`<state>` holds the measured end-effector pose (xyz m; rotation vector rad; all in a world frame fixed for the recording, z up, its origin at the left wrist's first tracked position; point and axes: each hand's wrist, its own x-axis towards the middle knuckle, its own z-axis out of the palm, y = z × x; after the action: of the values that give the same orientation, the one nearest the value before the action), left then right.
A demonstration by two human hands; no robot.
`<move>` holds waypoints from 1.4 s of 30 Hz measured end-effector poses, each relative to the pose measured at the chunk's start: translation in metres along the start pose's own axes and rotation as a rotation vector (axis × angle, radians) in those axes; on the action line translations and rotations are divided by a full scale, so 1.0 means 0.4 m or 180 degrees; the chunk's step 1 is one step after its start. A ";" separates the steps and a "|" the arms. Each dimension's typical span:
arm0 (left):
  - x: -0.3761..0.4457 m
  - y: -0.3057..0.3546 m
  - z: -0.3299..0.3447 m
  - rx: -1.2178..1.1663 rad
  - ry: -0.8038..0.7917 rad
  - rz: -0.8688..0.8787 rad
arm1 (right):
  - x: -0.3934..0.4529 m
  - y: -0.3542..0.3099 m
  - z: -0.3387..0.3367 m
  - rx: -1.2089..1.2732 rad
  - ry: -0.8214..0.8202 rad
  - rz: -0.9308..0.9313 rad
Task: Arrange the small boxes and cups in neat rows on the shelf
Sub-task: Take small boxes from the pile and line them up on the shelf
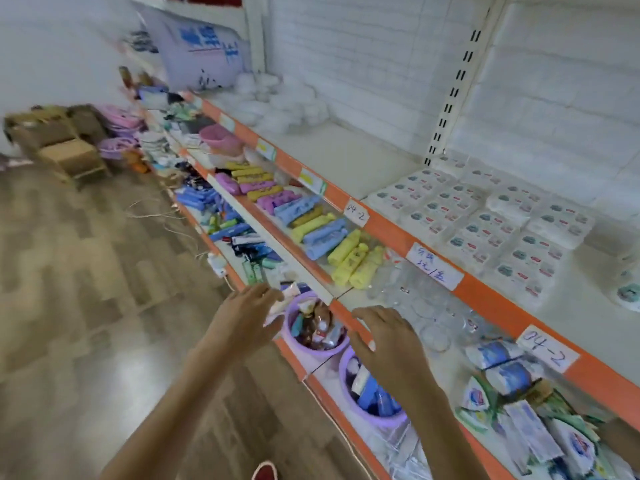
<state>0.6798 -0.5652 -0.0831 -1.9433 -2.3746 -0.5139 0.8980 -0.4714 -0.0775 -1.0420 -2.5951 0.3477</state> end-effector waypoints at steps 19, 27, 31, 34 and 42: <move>0.097 -0.651 -0.145 0.0118 0.0352 -0.1036 | 0.629 -0.428 0.275 0.0222 -0.0397 -0.1043; 0.261 -0.871 -0.119 0.0007 0.0114 -0.0859 | 0.850 -0.477 0.356 0.0208 -0.0493 -0.0695; 0.389 -0.932 -0.094 -0.0213 -0.0067 -0.0707 | 0.965 -0.449 0.379 0.0153 -0.0524 -0.0578; 0.502 -0.992 -0.068 -0.0235 0.0131 -0.0572 | 1.082 -0.428 0.384 0.0182 -0.0463 -0.0568; 0.883 -1.145 -0.131 -0.0187 0.0368 -0.0167 | 1.487 -0.416 0.334 0.0328 0.0079 -0.0628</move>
<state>0.1538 -0.3202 -0.0592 -1.8234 -2.3703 -0.6867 0.3375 -0.1845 -0.0226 -0.7439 -2.5991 0.4113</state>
